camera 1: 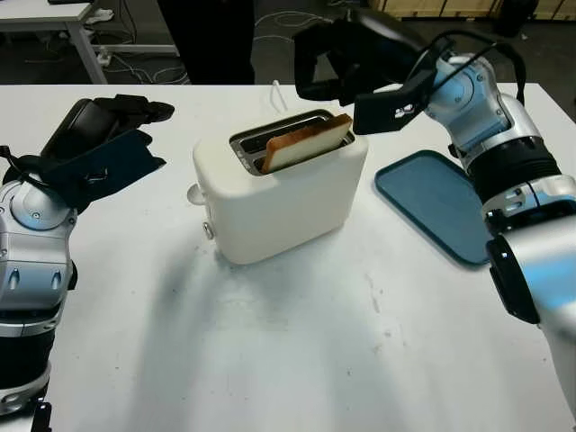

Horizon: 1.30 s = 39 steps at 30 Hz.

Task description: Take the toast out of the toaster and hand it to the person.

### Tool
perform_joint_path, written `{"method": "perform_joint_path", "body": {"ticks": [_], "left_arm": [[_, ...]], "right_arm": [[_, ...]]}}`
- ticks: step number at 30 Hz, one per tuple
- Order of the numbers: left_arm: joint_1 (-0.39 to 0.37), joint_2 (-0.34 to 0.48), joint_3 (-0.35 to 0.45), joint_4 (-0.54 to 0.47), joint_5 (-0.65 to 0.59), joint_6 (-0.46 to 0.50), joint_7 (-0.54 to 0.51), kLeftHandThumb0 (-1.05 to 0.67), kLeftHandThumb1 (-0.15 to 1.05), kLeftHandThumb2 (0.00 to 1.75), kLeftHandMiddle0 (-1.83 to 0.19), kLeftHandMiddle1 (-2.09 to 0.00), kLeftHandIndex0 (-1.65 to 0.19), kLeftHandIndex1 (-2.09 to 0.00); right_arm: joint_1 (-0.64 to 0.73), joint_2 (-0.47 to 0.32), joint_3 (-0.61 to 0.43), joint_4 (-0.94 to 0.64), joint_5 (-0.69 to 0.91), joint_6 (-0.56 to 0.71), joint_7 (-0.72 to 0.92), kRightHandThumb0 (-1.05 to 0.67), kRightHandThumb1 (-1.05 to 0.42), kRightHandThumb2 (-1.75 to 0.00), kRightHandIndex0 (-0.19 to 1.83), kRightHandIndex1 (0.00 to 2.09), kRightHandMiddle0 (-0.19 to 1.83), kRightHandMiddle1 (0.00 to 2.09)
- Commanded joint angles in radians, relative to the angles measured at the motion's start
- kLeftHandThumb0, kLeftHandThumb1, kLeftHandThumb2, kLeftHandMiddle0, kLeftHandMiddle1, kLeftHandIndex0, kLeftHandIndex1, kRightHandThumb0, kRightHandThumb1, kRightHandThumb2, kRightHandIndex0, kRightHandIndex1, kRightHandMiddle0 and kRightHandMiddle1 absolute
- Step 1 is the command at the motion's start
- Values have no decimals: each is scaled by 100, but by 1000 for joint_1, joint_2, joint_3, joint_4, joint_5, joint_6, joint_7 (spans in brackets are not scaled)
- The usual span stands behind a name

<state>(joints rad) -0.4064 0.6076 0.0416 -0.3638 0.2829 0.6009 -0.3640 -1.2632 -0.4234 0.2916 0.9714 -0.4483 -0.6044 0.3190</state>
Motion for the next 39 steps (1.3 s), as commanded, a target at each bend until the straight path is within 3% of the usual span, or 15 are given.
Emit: {"method": "perform_joint_path", "body": {"ticks": [1, 4, 5, 6, 8, 9, 11, 13, 16, 25, 32, 39], "left_arm": [[-1, 3, -1, 1, 6, -7, 7, -1, 92, 14, -46, -57, -63, 0], [0, 2, 0, 4, 5, -11, 8, 0, 92, 14, -46, -57, -63, 0], [0, 1, 1, 5, 3, -11, 8, 0, 92, 14, -46, -57, -63, 0], [0, 0, 2, 6, 1, -11, 7, -1, 92, 15, -46, -57, -63, 0], [-1, 0, 0, 2, 2, 1, 5, -1, 92, 15, -46, -57, -62, 0], [-1, -1, -1, 0, 3, 6, 5, -1, 92, 15, -46, -57, -62, 0], [0, -1, -1, -2, 3, 3, 6, -1, 92, 15, -46, -58, -62, 0], [3, -1, -2, 2, 5, -5, 9, -2, 92, 15, -46, -58, -63, 0], [6, -4, 0, 1, 4, -2, 12, -1, 92, 15, -46, -58, -63, 0], [10, -4, 2, -1, 3, 0, 10, -1, 92, 16, -45, -57, -63, 0], [13, -9, 2, -4, 4, 1, 11, -1, 92, 16, -46, -57, -62, 0], [17, -14, 4, -5, 2, 5, 13, -2, 92, 16, -45, -57, -62, 0]], "right_arm": [[-10, 9, -23, 10, 32, -19, -7, -51, -92, -45, 111, 175, 84, 175], [8, 3, -50, -21, 63, 19, 11, -64, -92, -33, 98, 175, 74, 175], [13, -6, -59, -44, 83, 38, 47, -73, -92, -27, 85, 171, 68, 162], [17, -15, -67, -66, 105, 55, 88, -88, -92, -19, 67, 137, 57, 124], [25, -33, -86, -119, 156, 92, 180, -100, -92, -11, 54, 93, 54, 71], [32, -39, -96, -143, 176, 102, 209, -103, -91, -6, 44, 78, 49, 50], [48, -43, -120, -186, 217, 109, 239, -104, -91, -2, 34, 73, 47, 35], [64, -46, -142, -225, 250, 102, 251, -105, -86, -1, 22, 92, 46, 35], [81, -54, -158, -271, 280, 105, 273, -105, -80, 0, 20, 102, 48, 38], [121, -70, -151, -359, 304, 151, 358, -105, -73, 0, 28, 90, 53, 36], [176, -46, -115, -343, 163, -7, 165, -103, -68, 0, 44, 87, 67, 36], [181, -39, -52, -269, 9, -112, -24, -91, -62, 0, 55, 86, 76, 40]]}}
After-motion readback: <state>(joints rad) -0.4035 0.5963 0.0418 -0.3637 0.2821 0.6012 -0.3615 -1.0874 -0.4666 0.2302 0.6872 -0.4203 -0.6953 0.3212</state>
